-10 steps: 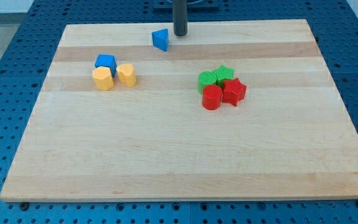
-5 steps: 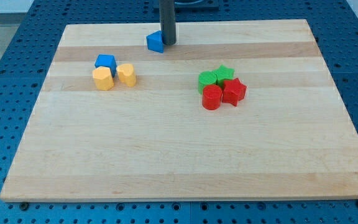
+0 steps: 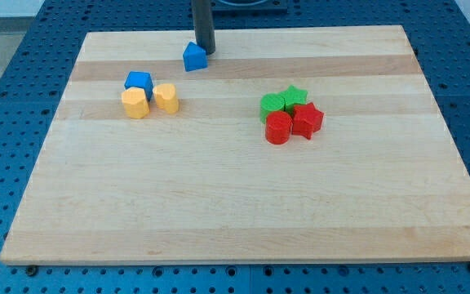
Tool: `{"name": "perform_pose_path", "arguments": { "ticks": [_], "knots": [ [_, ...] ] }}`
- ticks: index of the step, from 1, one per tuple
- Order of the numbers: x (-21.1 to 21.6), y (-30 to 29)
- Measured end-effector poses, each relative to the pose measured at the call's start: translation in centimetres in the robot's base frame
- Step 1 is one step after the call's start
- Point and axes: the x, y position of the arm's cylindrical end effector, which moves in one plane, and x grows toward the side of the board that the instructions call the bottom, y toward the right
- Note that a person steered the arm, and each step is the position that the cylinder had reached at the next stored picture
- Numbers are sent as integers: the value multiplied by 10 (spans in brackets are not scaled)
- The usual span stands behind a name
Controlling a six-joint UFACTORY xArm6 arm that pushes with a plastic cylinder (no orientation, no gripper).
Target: Move the blue triangle to the top of yellow heart
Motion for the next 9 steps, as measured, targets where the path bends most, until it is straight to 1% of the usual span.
{"name": "perform_pose_path", "arguments": {
  "ticks": [1,2,5,8,9],
  "knots": [
    [0,-17],
    [10,-32],
    [49,-29],
    [59,-7],
    [74,-14]
  ]
}}
